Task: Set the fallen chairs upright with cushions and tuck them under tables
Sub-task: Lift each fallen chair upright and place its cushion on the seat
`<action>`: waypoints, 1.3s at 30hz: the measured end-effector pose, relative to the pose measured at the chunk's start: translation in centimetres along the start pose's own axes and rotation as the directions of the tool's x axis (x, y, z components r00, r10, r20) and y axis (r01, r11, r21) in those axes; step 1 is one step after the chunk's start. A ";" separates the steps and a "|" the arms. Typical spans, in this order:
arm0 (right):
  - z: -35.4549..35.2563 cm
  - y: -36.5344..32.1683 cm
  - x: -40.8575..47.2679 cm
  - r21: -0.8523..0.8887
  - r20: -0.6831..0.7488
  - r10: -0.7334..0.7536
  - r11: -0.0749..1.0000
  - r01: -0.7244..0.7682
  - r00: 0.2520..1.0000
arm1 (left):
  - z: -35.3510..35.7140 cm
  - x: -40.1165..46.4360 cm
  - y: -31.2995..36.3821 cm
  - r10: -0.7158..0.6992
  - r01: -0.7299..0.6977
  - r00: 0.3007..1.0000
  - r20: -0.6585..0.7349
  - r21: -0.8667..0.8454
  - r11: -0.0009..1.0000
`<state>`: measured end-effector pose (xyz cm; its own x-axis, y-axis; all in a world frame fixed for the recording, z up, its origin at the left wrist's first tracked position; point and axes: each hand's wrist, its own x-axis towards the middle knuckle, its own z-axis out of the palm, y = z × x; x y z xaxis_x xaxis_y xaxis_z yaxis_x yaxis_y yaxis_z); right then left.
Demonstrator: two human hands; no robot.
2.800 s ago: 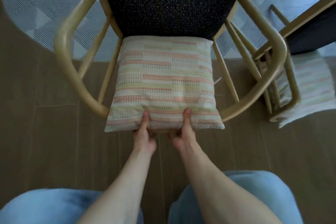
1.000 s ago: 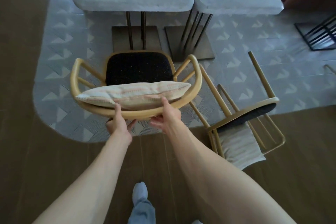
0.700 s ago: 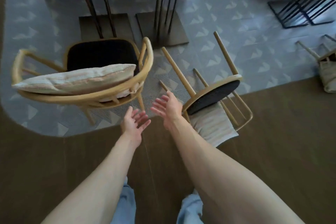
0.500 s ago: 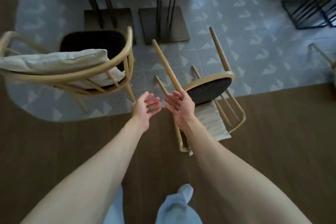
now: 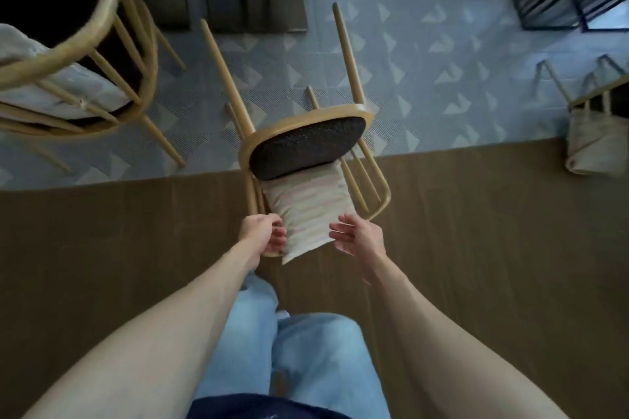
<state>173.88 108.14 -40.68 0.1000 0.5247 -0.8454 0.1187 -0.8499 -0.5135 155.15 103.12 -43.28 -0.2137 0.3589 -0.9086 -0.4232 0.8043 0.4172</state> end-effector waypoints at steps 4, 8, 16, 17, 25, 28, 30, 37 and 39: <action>-3.2 -0.7 2.2 -0.025 -0.008 0.033 0.999 -0.033 0.999 | 4.8 1.1 -0.5 -0.023 0.023 1.000 -0.012 -0.013 1.000; -5.4 -1.2 4.8 -0.076 0.073 0.044 0.996 -0.038 0.996 | 9.6 1.5 -1.7 -0.053 0.039 0.996 -0.066 -0.194 0.980; -11.5 4.1 16.8 0.027 0.246 0.208 0.975 -0.222 0.947 | 21.6 7.6 -10.7 -0.248 0.099 0.967 -0.056 -0.815 0.571; -12.2 4.9 18.5 0.019 0.257 0.226 0.971 -0.238 0.940 | 22.5 8.8 -12.0 -0.263 0.090 0.962 -0.072 -0.827 0.555; -12.0 13.3 31.0 0.077 0.264 0.299 0.941 -0.329 0.917 | 26.0 20.7 -20.2 -0.302 0.088 0.949 -0.092 -0.842 0.533; -11.2 18.0 37.2 0.094 0.275 0.311 0.933 -0.348 0.910 | 26.6 28.0 -24.3 -0.306 0.112 0.949 -0.077 -0.825 0.554; -10.9 21.2 41.6 0.119 0.268 0.329 0.922 -0.370 0.906 | 26.7 32.7 -27.0 -0.313 0.121 0.946 -0.086 -0.801 0.586; -10.0 30.2 54.2 0.216 0.278 0.289 0.911 -0.353 0.916 | 26.3 45.6 -34.8 -0.215 -0.012 0.963 -0.163 -0.823 0.568; -9.3 32.0 57.0 0.336 0.324 0.225 0.881 -0.334 0.919 | 26.3 48.4 -36.5 -0.117 -0.097 0.975 -0.189 -0.836 0.540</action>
<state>192.61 111.27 -103.90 -0.2020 0.2754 -0.9399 -0.2605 -0.9402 -0.2195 183.43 103.56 -103.05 -0.3248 0.1665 -0.9310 -0.9440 0.0038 0.3300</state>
